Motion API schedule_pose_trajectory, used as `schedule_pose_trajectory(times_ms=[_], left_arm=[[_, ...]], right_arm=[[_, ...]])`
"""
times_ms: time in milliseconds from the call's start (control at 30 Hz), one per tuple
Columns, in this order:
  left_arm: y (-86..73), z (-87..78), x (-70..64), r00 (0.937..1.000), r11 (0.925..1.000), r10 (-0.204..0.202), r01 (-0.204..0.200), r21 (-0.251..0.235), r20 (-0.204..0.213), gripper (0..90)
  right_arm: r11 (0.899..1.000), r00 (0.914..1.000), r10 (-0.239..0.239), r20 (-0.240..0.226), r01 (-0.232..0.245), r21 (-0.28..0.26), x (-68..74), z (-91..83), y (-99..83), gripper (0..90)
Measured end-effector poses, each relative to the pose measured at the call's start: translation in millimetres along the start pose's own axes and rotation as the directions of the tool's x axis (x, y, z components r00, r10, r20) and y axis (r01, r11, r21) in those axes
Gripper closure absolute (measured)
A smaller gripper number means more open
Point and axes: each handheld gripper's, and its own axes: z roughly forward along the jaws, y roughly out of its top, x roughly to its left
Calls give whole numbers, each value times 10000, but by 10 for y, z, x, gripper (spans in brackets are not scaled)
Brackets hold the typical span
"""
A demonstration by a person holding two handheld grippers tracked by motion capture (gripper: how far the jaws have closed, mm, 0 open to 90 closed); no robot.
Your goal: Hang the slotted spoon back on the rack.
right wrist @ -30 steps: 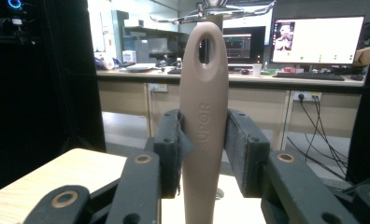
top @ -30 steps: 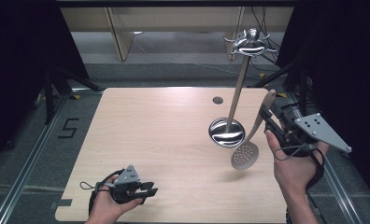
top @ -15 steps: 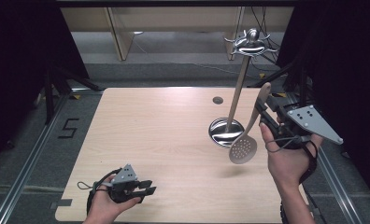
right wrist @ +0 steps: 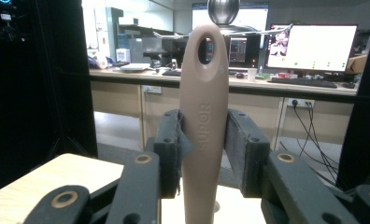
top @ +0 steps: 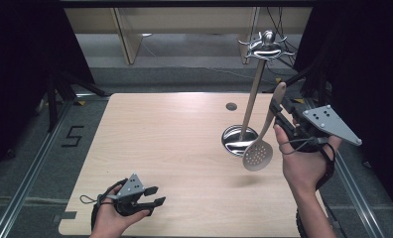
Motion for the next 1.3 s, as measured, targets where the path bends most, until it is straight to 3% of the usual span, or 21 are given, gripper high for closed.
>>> schedule_pose_trajectory(times_ms=[100,133,233,300,367,400,500,533,600,700,867,1300], left_arm=[[0,-6,9,9995,9999,86,-90,-129,-306,499],[-10,7,2,9993,9994,-202,193,-299,-317,486],[-8,-3,19,9990,9993,-308,301,-232,-315,459],[-5,-7,36,9988,9997,-116,106,-230,-467,445],[-10,-3,29,9984,9988,-430,421,-239,-377,434],[-11,3,40,9987,9992,-209,192,-349,-470,427],[-12,4,48,9985,9990,-278,262,-349,-470,397],[-12,4,40,9977,9983,-523,512,-262,-424,382],[-11,6,62,9984,9993,-251,236,-296,-516,350],[-7,-5,73,9980,9996,-229,220,-160,-591,325],[-8,1,76,9951,9971,-607,569,-510,-780,290],[-6,-2,83,9956,9976,-558,525,-445,-754,301]], right_arm=[[9999,9999,144,-49,-144,41,18,17,10,676],[10000,10000,53,-6,-53,36,16,22,15,676],[9999,9999,123,-32,-122,37,26,41,23,676],[9999,9999,164,-32,-164,49,28,49,30,676],[9999,9999,143,32,-143,24,24,57,35,676],[10000,10000,46,82,-46,9,17,60,39,676],[9999,9999,123,49,-123,29,20,67,50,676],[9998,9998,199,33,-199,47,24,72,52,676],[9999,9999,144,53,-144,15,22,90,57,676],[9999,9999,134,95,-134,38,24,103,63,676],[10000,9999,71,101,-71,36,20,136,70,676],[9997,9998,195,97,-196,126,22,204,110,676]])
